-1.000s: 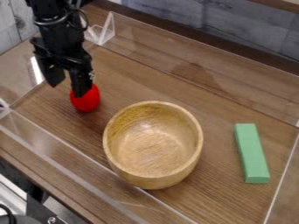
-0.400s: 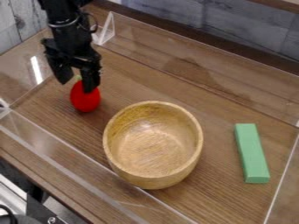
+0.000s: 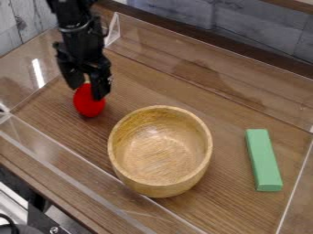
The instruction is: Move the red fruit to the right
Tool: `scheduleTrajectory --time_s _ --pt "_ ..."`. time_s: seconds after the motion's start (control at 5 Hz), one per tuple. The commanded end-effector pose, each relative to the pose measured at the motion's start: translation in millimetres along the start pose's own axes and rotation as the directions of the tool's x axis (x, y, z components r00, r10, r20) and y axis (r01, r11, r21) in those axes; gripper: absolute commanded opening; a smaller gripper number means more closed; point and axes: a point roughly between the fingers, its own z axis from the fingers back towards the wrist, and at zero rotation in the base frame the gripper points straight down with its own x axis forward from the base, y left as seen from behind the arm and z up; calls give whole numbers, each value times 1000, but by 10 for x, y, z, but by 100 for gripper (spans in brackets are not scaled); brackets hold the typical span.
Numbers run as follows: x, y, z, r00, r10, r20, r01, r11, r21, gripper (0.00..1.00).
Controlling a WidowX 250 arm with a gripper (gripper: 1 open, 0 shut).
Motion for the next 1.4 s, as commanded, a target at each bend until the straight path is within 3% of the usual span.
scheduleTrajectory --time_s 0.0,0.6,1.0,1.2 --pt "-44 115 -5 999 27 42 -27 1000 8 100" --pt "58 328 -34 991 133 33 -132 991 -10 100" --pt "156 224 116 983 181 24 -181 984 -9 100" --pt "159 256 84 987 160 17 -160 987 -9 100"
